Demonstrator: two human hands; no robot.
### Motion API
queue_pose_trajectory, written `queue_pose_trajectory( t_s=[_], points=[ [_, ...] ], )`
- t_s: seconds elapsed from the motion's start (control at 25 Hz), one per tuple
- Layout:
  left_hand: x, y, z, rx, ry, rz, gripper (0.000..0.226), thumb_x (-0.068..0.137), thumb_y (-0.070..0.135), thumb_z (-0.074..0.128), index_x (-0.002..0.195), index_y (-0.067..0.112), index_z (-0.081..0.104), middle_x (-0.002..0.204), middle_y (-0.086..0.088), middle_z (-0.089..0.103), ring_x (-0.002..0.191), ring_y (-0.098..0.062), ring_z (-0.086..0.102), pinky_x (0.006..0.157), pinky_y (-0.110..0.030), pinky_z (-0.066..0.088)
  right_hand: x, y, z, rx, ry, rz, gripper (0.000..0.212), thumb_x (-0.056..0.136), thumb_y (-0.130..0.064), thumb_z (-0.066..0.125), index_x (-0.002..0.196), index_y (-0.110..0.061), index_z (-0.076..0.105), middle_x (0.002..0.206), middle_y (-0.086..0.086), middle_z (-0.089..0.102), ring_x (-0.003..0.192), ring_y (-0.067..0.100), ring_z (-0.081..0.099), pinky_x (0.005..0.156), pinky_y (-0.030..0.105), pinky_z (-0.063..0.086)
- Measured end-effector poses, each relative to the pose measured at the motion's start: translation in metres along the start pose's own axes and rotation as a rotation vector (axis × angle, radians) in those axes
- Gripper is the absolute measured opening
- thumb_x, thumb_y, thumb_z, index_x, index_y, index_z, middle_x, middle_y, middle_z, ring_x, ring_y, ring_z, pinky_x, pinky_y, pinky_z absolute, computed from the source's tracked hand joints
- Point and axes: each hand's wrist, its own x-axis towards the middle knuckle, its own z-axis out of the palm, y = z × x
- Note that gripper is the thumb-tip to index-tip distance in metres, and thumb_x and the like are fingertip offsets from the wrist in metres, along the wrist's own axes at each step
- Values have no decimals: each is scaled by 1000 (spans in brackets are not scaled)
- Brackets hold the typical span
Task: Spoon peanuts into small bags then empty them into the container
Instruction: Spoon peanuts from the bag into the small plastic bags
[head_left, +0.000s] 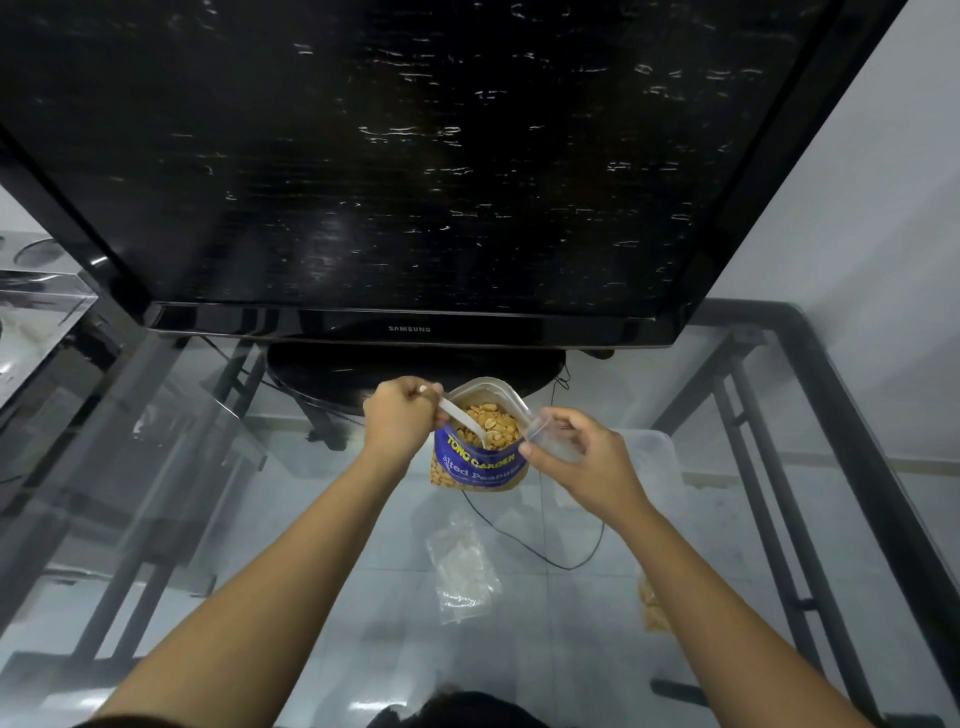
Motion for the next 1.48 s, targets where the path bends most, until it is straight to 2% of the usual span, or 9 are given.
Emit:
queue_pose_trajectory(
  t_s=[0.16,0.28,0.44,0.52,0.64,0.92,1.2,1.36,1.48],
  points=[
    [14,-4,-6,-74,41,-72,19,92,17,55,80,5,64,65,-8,60,60,-13,58,59,-21,53,-3,-2,-4,-37,73,-8,54,71,-42,75,117,-22,59,109,-9,62,97,0,56,68,7,43],
    [28,-9,-15,-148,62,-133,18,91,17,55,85,4,64,68,-8,59,62,-15,57,56,-22,48,-1,-5,-9,-147,118,-75,55,68,-43,78,115,-21,60,103,-10,61,93,0,56,69,4,44],
    [39,-7,-26,-241,78,-171,14,91,16,56,81,7,62,64,-6,54,56,-13,50,44,-15,44,7,-17,-8,-309,87,-156,54,68,-47,76,113,-21,60,101,-10,58,91,6,54,73,13,44],
    [41,2,-32,-276,79,-159,13,90,14,56,81,6,61,61,-5,52,54,-13,48,47,-18,44,13,-22,-4,-386,89,-190,55,68,-48,75,112,-20,59,100,-8,59,91,8,54,76,21,46],
    [43,18,-42,-338,64,-117,14,90,12,56,78,8,62,61,-4,52,56,-11,49,57,-22,46,21,-25,4,-469,63,-216,56,69,-52,71,113,-20,58,102,-5,60,92,12,55,76,26,48],
    [25,43,-30,-154,-50,56,18,89,19,58,73,13,64,63,-4,60,61,-12,57,59,-22,48,25,-34,25,-401,84,-215,55,69,-51,71,113,-22,57,102,-6,61,94,13,56,78,28,47],
    [-13,82,-24,215,-95,489,16,89,24,59,81,14,67,63,-3,68,62,-14,64,69,-28,55,21,-39,43,-259,167,-250,58,68,-42,75,119,-22,55,103,-5,60,93,12,56,77,24,44],
    [-32,102,-36,283,-31,717,13,88,26,60,78,21,64,61,4,64,63,-12,61,58,-17,46,21,-41,42,-150,288,-225,51,70,-38,75,117,-25,58,98,-14,57,87,1,51,73,17,41],
    [-21,104,-48,148,80,701,12,88,28,59,79,22,65,62,3,64,57,-7,62,61,-22,50,21,-37,35,-90,297,-198,52,72,-39,74,119,-23,58,99,-15,56,89,1,53,72,10,42]
  ],
)
